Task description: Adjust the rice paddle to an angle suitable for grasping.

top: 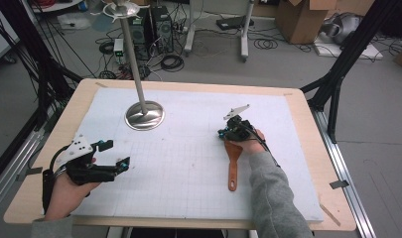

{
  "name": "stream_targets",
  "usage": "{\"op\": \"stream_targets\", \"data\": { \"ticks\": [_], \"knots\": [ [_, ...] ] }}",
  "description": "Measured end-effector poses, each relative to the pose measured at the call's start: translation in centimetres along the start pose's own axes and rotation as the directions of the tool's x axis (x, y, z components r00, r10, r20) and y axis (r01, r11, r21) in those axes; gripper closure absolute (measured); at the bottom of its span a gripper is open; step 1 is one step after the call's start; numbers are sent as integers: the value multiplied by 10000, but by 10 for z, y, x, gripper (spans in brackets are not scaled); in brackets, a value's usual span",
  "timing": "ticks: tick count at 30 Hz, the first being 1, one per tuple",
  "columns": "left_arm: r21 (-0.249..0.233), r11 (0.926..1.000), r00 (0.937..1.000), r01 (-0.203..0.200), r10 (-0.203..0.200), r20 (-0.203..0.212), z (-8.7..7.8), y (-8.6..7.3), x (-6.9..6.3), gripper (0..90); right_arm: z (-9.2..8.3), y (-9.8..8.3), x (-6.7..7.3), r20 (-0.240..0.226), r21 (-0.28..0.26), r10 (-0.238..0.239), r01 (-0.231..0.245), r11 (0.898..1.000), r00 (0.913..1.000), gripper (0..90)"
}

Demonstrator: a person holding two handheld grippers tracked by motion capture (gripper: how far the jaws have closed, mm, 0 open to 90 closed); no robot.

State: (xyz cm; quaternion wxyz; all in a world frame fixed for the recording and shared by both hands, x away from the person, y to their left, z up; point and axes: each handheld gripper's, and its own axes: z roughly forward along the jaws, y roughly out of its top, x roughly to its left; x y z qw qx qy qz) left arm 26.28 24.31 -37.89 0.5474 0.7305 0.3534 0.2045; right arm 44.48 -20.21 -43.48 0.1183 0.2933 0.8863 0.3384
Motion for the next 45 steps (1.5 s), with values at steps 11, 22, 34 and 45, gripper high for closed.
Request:
{"op": "stream_targets", "data": {
  "ticks": [11,22,34,45],
  "knots": [
    [78,9999,9998,-84,82,203,9,2,-2,131,-21,-24,-12,212,-71,517,-516,9986,9984,900],
    [247,9993,9981,-286,273,545,26,6,-9,132,-45,-53,-15,273,-230,964,-958,9951,9950,900],
    [374,9987,9963,-360,330,794,38,8,-12,132,-62,-68,-12,572,94,997,-1004,9949,9934,900],
    [388,9983,9947,-429,391,947,46,10,-15,133,-80,-90,-8,600,-64,1460,-1458,9893,9875,900]
  ]
}}
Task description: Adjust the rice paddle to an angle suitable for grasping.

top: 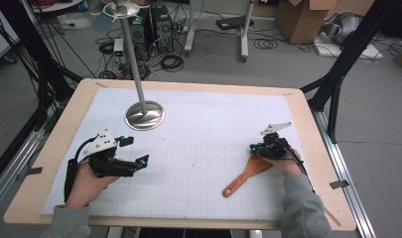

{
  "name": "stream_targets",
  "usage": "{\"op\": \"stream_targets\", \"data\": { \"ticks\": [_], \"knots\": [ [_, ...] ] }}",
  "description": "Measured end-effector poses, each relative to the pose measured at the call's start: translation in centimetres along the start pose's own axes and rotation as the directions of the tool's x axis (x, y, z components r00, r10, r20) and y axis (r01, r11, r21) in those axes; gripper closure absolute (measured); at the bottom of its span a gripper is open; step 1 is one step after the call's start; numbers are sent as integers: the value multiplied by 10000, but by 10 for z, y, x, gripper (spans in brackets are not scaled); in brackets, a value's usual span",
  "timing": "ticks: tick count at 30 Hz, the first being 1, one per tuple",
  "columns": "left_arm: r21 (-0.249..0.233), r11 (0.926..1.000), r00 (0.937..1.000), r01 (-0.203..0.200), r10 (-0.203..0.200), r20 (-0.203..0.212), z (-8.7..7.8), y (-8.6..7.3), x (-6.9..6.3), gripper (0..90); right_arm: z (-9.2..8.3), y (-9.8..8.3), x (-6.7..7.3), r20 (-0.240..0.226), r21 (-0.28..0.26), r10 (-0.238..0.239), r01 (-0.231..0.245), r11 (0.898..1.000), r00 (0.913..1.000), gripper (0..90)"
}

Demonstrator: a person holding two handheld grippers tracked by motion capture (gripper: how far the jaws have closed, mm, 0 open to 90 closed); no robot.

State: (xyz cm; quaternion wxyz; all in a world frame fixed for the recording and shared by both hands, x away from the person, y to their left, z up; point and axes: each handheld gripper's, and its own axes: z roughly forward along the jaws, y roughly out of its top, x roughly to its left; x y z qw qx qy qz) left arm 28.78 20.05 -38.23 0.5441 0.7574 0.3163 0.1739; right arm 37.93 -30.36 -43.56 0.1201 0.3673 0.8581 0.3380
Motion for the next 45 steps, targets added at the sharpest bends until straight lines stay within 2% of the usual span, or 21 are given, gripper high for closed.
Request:
{"op": "stream_targets", "data": {
  "ticks": [3,15,19,20,25,30,36,41,45],
  "knots": [
    [7,10000,10000,-22,22,43,3,1,0,134,-6,-7,-1,26,2,-17,17,10000,10000,900],
    [115,9998,9995,-143,140,270,14,4,-4,135,-30,-38,3,137,-342,493,-488,9982,9987,900],
    [137,9998,9993,-160,155,348,19,5,-5,135,-33,-41,4,295,-459,355,-341,9984,9989,900],
    [131,9998,9993,-160,155,352,20,5,-6,135,-34,-40,7,399,-513,282,-261,9983,9988,900],
    [161,9996,9990,-215,209,399,23,6,-6,135,-53,-37,23,328,-1464,-33,81,9892,9995,900],
    [158,9996,9989,-218,211,416,24,7,-7,135,-68,-46,45,60,-1925,-500,502,9800,9987,900],
    [142,9996,9988,-238,232,425,24,8,-8,135,-70,-62,67,-163,-1807,-945,900,9794,9954,900],
    [227,9994,9989,-243,233,410,25,7,-7,135,-69,-67,81,-466,-1788,-1269,1167,9769,9908,900],
    [215,9995,9989,-247,238,395,26,7,-7,135,-63,-70,91,-741,-1540,-1533,1406,9780,9854,900]
  ]
}}
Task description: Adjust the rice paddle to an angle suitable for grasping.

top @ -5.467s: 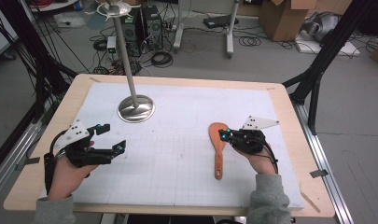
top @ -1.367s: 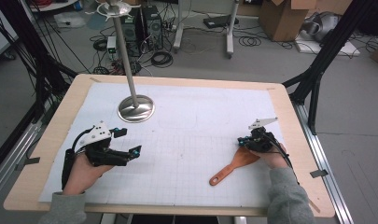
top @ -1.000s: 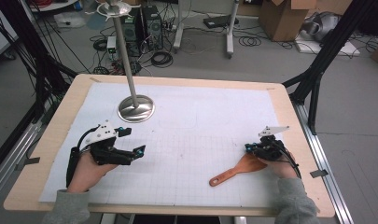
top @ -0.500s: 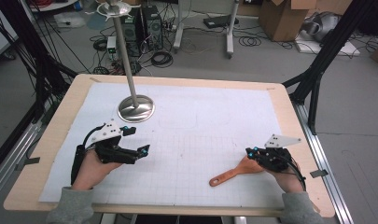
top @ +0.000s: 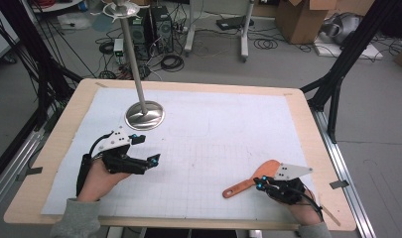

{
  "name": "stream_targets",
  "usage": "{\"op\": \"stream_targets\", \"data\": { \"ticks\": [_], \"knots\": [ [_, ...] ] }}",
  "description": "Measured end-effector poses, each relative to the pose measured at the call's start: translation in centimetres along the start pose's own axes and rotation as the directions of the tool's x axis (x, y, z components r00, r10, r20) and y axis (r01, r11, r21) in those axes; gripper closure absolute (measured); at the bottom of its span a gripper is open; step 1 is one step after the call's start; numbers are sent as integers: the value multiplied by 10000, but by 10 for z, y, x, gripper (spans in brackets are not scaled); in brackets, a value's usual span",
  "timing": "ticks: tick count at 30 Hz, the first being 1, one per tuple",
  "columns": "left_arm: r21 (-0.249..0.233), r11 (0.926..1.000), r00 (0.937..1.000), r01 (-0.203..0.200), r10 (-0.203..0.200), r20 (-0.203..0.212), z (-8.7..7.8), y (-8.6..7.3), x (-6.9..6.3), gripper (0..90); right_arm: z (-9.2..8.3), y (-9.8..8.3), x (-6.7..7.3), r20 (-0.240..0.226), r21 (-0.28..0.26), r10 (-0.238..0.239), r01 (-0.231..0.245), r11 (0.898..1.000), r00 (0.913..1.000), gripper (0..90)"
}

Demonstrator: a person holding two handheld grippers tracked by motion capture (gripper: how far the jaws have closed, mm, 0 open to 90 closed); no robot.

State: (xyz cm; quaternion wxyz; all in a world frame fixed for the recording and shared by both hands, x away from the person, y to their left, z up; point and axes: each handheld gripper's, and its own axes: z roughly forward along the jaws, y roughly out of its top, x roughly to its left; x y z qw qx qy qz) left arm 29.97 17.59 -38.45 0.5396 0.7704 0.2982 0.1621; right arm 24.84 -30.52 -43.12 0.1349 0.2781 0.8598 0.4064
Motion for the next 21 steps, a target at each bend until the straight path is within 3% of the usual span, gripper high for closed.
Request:
{"op": "stream_targets", "data": {
  "ticks": [5,11,21],
  "knots": [
    [0,10000,10000,-20,20,10,-1,0,0,136,11,-3,6,-268,405,-147,158,9991,9995,900],
    [-42,10000,10000,52,-52,-76,-4,-1,1,136,17,-2,7,-462,494,-204,226,9985,9987,900],
    [-14,10000,9998,54,-54,-171,-8,-3,0,137,28,9,11,-213,739,-595,609,9954,9980,900]
  ]
}}
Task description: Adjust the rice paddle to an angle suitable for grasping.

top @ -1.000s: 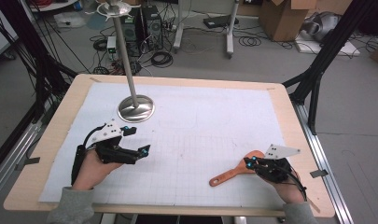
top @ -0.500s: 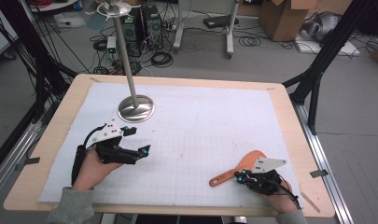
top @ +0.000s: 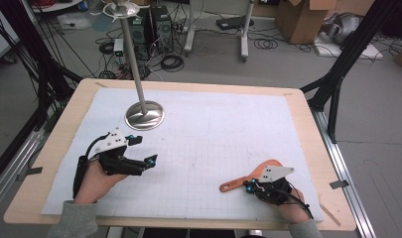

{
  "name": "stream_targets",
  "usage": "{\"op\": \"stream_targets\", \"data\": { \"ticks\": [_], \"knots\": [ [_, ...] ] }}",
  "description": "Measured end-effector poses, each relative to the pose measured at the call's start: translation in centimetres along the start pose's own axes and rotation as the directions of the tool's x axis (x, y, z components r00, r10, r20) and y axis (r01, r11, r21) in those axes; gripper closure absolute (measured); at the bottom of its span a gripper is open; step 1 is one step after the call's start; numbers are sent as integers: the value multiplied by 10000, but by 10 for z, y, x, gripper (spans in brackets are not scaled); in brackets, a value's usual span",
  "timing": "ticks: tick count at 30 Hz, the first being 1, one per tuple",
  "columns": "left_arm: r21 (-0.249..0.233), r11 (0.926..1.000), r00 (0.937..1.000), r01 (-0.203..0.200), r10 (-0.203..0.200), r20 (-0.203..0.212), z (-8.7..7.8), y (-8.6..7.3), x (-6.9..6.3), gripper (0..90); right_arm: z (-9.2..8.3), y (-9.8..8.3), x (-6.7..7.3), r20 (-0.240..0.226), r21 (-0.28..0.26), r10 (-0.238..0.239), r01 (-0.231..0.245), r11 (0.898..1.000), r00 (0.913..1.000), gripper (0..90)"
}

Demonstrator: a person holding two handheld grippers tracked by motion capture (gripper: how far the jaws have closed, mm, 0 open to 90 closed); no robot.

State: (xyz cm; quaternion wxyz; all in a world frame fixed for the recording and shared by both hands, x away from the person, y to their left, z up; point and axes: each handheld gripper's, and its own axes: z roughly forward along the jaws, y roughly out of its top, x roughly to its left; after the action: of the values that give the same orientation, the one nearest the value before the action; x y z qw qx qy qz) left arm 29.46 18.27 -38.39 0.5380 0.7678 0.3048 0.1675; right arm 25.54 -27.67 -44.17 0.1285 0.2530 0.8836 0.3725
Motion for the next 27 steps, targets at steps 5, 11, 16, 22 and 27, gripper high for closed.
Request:
{"op": "stream_targets", "data": {
  "ticks": [5,11,16,22,27],
  "knots": [
    [7,10000,10000,6,-6,-42,-2,-1,1,138,8,9,-1,-15,115,-71,71,9999,10000,900],
    [68,10000,9999,-15,16,-104,-4,-2,1,141,18,19,-4,34,259,22,-23,9997,10000,900],
    [39,10000,9999,4,-4,-145,-6,-3,1,143,23,24,-7,17,271,234,-235,9994,9997,900],
    [71,10000,9998,2,0,-183,-7,-4,2,145,31,31,-13,50,294,430,-431,9986,9991,900],
    [62,10000,9998,48,-46,-212,-9,-4,2,146,39,40,-20,39,356,494,-495,9981,9988,900]
  ]
}}
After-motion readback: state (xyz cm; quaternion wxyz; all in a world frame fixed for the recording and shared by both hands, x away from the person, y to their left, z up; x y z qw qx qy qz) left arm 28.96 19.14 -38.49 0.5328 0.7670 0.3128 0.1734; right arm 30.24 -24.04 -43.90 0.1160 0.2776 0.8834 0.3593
